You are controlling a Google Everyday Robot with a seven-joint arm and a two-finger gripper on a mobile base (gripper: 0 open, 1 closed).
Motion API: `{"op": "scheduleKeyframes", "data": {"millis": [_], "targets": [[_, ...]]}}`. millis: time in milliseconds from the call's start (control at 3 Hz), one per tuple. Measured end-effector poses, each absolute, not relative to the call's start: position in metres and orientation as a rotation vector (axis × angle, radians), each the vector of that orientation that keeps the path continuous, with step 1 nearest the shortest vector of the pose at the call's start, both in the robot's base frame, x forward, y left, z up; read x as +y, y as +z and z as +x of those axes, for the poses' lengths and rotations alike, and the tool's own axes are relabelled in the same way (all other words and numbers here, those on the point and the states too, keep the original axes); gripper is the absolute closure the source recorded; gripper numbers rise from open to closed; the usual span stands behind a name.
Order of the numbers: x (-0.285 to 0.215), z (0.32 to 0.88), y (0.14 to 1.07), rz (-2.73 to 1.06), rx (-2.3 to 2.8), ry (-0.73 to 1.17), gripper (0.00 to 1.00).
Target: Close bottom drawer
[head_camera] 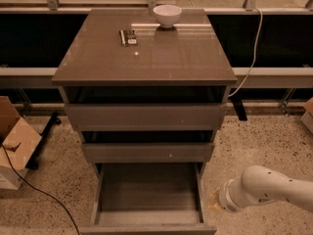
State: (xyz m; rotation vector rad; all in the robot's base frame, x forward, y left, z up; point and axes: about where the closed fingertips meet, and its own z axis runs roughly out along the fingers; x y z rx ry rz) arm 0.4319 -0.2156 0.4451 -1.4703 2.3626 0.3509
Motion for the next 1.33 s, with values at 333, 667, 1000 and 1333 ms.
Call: {"op": "scheduleKeyframes", "data": {"millis": [333,667,1000,1333], "targets": [[-0.219,0.421,0.392,-1.424,2.415,0.475,1.00],[-0.222,0.403,0.341,-1.371,2.476,0.614,1.00],[-0.214,0.375,0.287,-1.304,2.530,0.775,1.00],[-0.214,0.375,0.287,-1.304,2.530,0.775,1.00]]}}
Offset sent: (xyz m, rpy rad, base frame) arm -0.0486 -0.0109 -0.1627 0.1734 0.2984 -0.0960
